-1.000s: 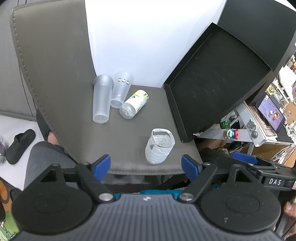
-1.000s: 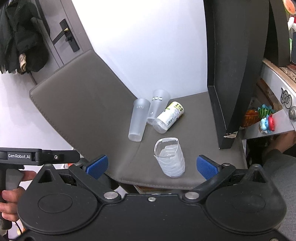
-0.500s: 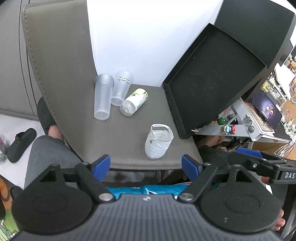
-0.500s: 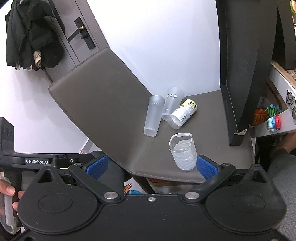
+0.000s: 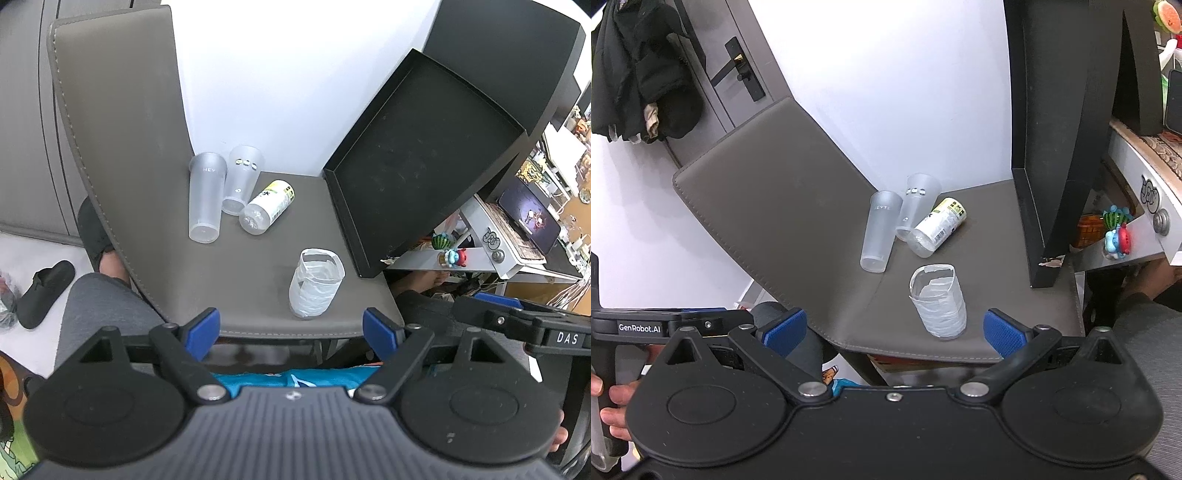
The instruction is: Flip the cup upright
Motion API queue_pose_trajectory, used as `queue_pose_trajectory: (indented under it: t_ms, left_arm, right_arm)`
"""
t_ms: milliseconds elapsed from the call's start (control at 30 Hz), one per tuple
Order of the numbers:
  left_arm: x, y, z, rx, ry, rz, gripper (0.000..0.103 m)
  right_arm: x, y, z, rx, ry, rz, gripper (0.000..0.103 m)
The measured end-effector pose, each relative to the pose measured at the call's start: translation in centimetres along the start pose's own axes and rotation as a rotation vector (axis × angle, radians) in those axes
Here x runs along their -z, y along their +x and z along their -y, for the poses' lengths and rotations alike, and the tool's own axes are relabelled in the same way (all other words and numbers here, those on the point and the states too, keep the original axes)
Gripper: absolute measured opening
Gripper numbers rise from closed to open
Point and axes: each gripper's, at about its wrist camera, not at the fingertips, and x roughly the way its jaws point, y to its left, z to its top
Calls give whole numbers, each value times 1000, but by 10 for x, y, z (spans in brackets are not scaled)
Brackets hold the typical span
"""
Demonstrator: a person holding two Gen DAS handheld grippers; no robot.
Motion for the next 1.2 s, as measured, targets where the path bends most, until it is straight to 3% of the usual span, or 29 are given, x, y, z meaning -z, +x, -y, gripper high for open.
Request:
queue_pose_trajectory:
  t_ms: [1200]
  left_arm:
    - [0,-4,-1,-18,20,9,83]
  right_arm:
    - [0,5,-3,8,-8,-9,103]
